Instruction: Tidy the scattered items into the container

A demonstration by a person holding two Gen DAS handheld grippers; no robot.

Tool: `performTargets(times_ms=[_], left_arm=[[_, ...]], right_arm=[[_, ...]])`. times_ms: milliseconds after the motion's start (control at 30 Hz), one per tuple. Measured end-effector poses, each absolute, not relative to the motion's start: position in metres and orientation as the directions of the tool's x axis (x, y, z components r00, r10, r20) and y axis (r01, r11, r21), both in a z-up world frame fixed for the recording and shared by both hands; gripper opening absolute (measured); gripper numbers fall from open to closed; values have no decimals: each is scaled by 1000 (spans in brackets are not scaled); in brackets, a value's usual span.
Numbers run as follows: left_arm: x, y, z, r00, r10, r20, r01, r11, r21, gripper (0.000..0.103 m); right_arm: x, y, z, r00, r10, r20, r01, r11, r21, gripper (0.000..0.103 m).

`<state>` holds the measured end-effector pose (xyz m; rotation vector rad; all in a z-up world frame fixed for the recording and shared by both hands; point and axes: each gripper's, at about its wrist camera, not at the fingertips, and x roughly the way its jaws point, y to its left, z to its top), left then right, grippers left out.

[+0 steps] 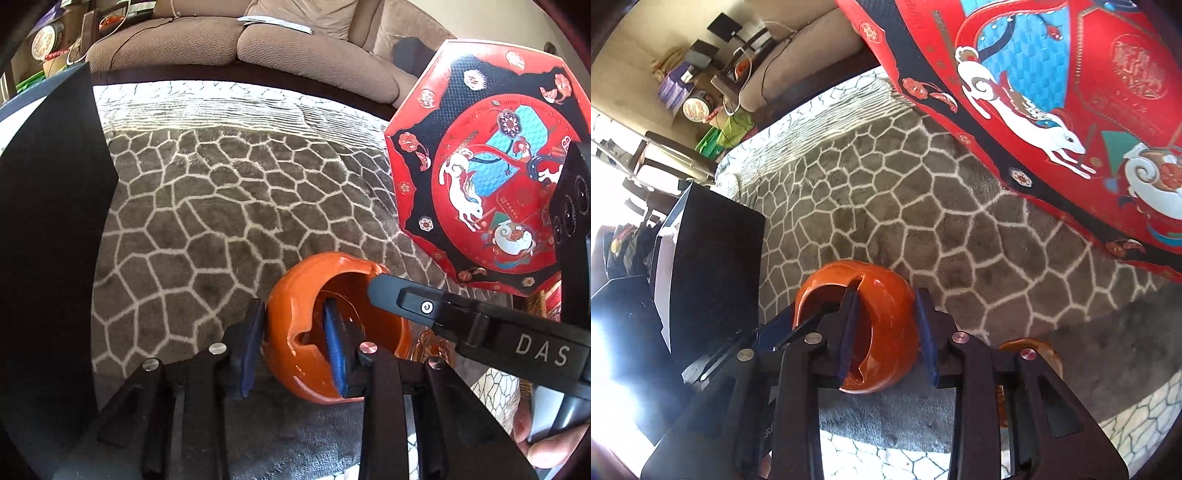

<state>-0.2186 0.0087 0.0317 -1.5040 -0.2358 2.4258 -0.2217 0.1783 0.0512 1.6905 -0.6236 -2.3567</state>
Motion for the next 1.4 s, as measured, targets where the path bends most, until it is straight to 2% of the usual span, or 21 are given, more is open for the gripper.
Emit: performTargets(times_ms=[133,233,333,567,733,1067,1233,1400], left_arm=[[-207,3,52,-458,313,-832,-173,-949,-263,27],[-202,6,59,-441,269,-856,-199,-960,-199,27],[-198,10,46,-418,197,-887,-179,-975,-132,26],[-189,5,41,-436,187,-880,-140,-980,-139,25],[-180,3,65,-461,201,-864,-150,-978,-148,24],[-130,-62,176,-590,183,-786,-118,-983,-140,24],[-111,-119,207,-623,139,-770,-61,-990,-130,24],[-109,-182,210,-627,56,-777,-3,-998,-70,24]], right_arm=[[-209,173,65,-355,-362,-862,-88,-905,417,23],[-207,163,59,-292,-323,-900,-117,-922,368,21],[-209,151,45,-247,-281,-927,-148,-935,323,25],[-203,141,36,-238,-266,-934,-160,-938,307,26],[-190,135,77,-294,-247,-923,-126,-947,294,26],[-158,59,195,-382,-260,-887,22,-962,272,26],[-154,-9,225,-384,-282,-879,91,-959,268,26],[-167,-93,225,-360,-314,-879,156,-949,275,26]])
